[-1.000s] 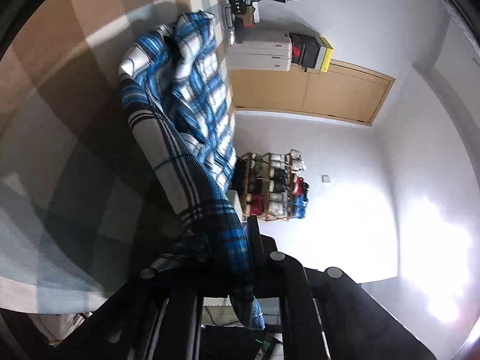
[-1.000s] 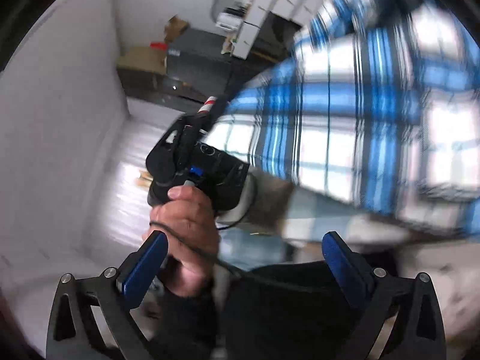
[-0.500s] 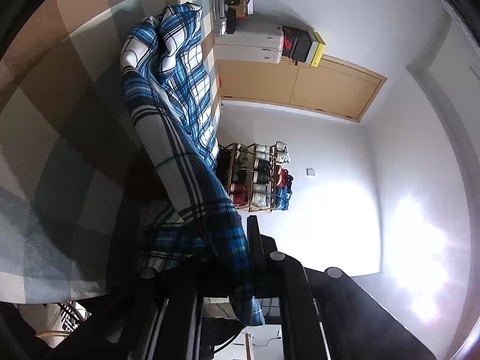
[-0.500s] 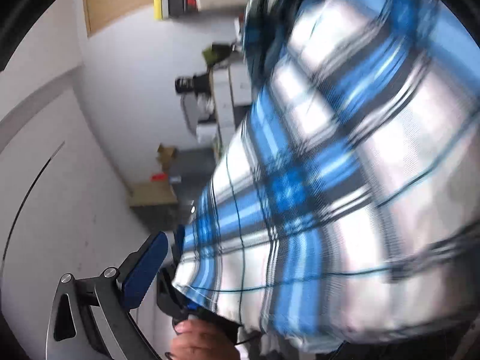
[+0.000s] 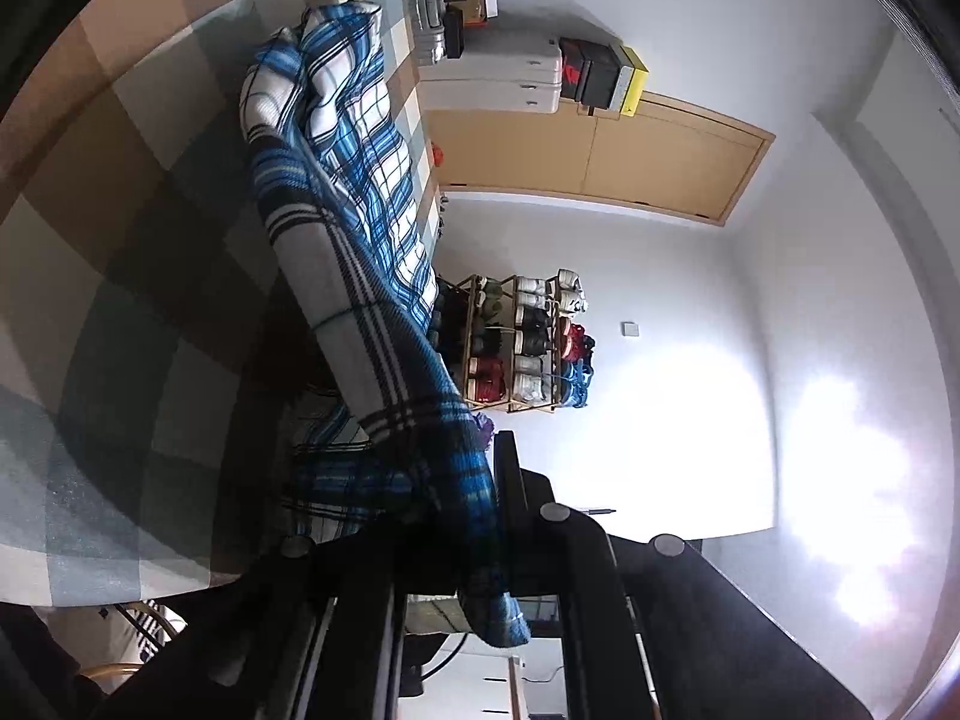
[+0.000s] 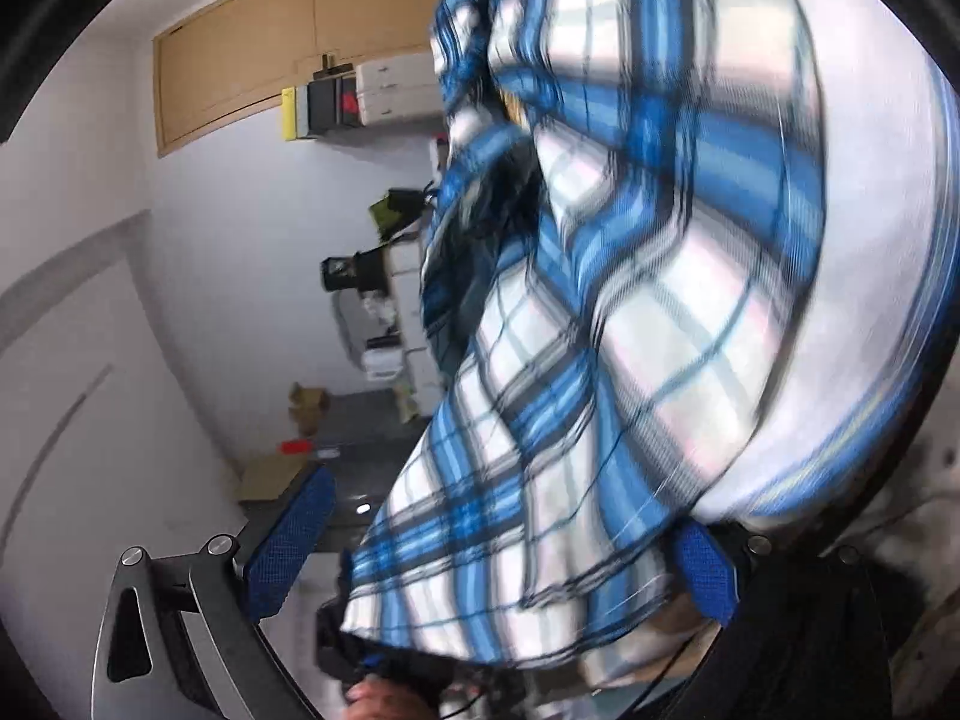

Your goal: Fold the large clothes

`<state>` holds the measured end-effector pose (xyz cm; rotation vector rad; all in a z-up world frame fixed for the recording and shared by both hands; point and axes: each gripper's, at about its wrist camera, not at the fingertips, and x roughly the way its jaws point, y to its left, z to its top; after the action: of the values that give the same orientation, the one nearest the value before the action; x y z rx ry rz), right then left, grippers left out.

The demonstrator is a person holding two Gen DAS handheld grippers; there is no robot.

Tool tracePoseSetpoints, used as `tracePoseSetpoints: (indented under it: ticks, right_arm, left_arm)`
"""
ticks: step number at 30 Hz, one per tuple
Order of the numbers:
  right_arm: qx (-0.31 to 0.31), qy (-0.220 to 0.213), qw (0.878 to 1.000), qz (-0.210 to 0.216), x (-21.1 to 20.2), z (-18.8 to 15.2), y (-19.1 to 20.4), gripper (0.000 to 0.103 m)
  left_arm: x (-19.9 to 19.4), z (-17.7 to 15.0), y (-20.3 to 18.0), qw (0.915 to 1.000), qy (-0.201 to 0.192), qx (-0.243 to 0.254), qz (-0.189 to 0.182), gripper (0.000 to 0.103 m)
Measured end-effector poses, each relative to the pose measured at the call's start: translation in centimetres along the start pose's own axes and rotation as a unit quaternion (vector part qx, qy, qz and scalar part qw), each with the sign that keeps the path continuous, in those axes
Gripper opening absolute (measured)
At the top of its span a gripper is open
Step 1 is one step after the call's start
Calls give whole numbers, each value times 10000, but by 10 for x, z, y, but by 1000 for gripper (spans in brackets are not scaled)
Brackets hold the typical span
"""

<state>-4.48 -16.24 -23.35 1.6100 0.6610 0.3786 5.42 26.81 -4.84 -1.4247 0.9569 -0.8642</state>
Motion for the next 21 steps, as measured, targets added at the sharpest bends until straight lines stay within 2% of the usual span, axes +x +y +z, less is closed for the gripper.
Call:
tracePoseSetpoints:
  ticks: [3,6,11,15,19,21]
  right_arm:
    - [-413,-265,9977,-458,-11,17,12,103]
    - [-838,-637,9902,-918,-18,26,28,103]
    - [-881,-1119,9810,-1320,-36,62,43,103]
    - [-1005,-1138,9744,-1655,-48,91,53,103]
    - [-1010,-1048,9651,-2176,-60,123,59,89]
    - [-1294,-944,9547,-2506,-65,136,66,77]
  left_arm:
    - [-3,2,-2,10000,-65,-7,9,3]
    - [-4,2,-5,9999,-113,97,74,3]
    - [-6,3,-6,9997,-193,111,131,3]
    - [-6,1,-4,9994,-217,135,229,3]
    - [-6,1,-1,9990,-269,147,336,3]
    - [-6,-1,1,9988,-286,157,371,3]
